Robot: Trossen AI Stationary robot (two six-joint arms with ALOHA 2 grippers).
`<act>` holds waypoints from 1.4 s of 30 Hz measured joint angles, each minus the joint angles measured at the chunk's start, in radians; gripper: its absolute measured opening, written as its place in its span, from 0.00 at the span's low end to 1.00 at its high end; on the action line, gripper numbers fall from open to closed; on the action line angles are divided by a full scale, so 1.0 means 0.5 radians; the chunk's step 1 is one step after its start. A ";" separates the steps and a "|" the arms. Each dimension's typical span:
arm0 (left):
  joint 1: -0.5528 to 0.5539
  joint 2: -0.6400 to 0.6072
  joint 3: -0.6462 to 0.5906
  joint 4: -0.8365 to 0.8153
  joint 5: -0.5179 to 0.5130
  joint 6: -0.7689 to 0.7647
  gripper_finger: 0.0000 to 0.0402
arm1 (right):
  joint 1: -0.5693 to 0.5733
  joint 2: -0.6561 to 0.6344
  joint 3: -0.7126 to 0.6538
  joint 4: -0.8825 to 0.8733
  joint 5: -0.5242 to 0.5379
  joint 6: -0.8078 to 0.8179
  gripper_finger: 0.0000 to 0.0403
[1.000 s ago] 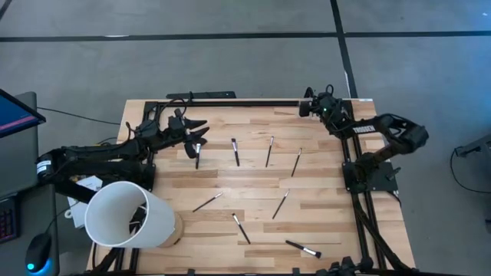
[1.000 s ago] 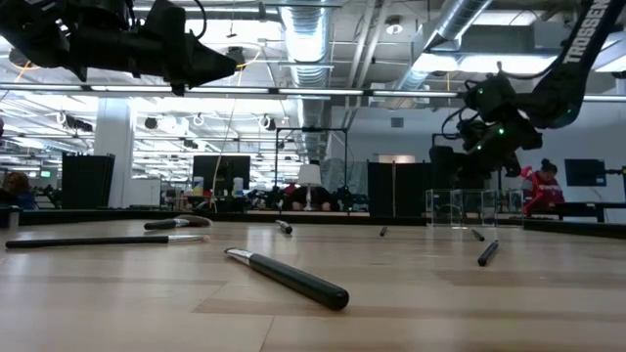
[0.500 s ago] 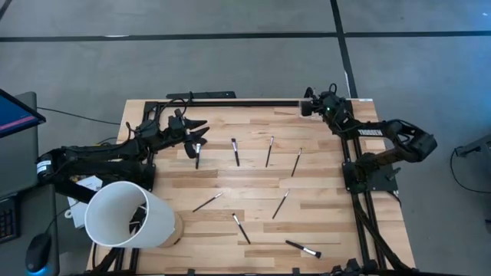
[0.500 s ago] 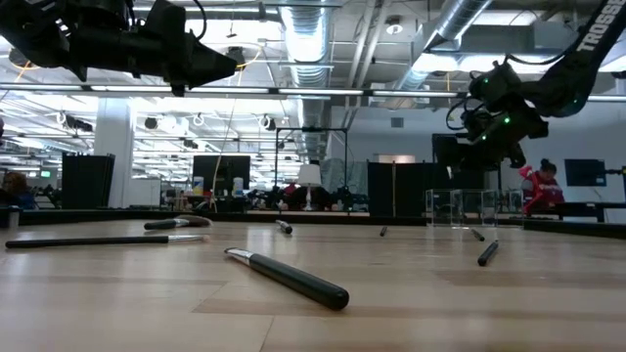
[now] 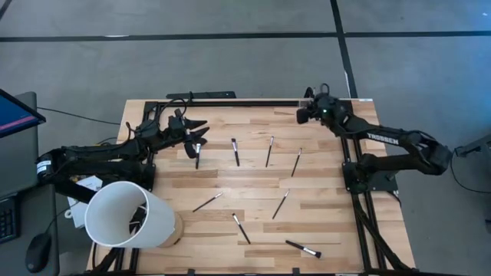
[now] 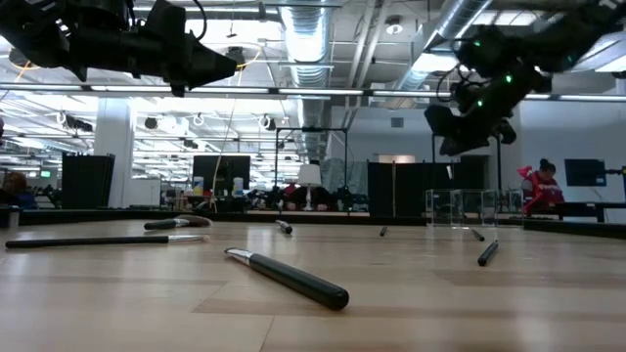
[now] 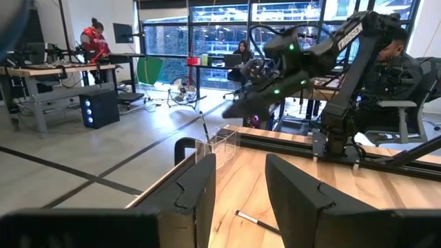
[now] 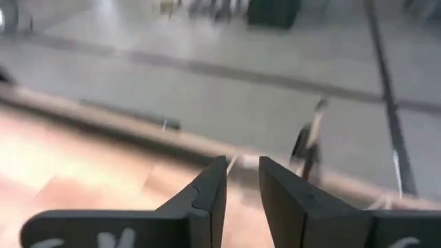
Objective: Put items in baskets/containers
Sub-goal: Put the black eyeshadow brush into the middle section of the transparent organizer
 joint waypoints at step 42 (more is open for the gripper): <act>-0.299 0.000 -0.001 -0.233 0.158 -0.489 0.31 | 0.974 0.793 0.304 -1.269 -0.426 1.615 0.20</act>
